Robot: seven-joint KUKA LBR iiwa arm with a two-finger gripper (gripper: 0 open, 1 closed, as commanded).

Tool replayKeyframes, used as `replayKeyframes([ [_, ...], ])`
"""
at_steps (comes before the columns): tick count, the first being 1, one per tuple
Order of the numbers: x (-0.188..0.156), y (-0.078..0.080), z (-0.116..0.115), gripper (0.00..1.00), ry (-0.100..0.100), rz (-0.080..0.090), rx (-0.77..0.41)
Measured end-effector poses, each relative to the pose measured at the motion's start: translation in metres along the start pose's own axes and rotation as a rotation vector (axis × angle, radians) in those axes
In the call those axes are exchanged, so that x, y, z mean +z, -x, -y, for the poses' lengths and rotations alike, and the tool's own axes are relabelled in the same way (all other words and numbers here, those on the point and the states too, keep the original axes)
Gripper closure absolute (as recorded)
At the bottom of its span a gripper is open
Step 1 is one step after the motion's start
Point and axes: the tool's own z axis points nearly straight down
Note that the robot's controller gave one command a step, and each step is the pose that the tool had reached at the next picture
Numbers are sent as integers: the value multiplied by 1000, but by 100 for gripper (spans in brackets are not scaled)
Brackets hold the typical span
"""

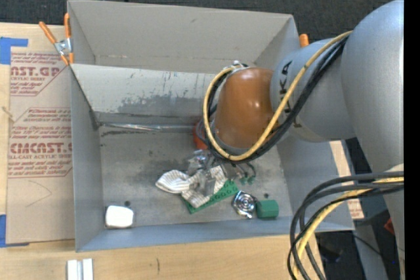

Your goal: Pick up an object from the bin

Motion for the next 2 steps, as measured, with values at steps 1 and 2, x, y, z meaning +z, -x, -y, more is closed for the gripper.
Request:
replayKeyframes([
  [1, 0, 0, 0, 100, 0, 0, 0],
  [2, -194, 2, -5, 100, -2, 11, -23],
])
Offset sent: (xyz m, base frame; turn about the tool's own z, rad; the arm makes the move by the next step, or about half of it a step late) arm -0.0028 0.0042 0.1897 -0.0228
